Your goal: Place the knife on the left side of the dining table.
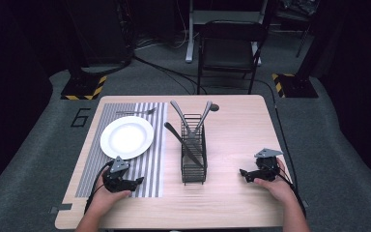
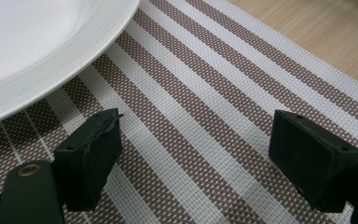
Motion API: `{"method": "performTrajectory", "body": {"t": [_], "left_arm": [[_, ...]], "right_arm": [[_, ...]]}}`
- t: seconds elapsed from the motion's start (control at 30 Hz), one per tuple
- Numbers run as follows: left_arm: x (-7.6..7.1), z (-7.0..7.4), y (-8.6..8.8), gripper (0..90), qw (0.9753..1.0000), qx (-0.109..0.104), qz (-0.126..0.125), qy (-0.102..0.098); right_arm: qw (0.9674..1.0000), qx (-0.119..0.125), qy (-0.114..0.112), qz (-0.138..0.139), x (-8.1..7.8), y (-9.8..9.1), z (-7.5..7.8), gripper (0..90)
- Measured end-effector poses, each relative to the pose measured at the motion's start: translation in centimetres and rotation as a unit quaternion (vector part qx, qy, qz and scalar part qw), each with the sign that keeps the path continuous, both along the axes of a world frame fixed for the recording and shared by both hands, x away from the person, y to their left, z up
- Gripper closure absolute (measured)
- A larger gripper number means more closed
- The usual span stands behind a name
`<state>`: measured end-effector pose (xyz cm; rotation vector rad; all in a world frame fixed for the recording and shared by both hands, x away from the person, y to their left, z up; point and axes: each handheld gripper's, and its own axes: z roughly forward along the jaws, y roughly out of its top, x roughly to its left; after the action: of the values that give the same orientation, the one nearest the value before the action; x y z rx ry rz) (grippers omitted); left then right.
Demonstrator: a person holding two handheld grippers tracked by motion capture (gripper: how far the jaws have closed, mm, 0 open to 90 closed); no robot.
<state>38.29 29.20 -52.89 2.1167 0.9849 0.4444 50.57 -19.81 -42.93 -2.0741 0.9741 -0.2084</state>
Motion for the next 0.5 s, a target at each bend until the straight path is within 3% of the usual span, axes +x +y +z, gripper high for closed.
{"method": "performTrajectory", "body": {"t": [0.5], "left_arm": [[-0.05, 0.04, 0.19, 23.5, 0.9999, -0.004, 0.013, -0.004]], "right_arm": [[1.0000, 0.000, 0.000, 0.001, 0.01, 0.01, 0.00, 0.0]]}}
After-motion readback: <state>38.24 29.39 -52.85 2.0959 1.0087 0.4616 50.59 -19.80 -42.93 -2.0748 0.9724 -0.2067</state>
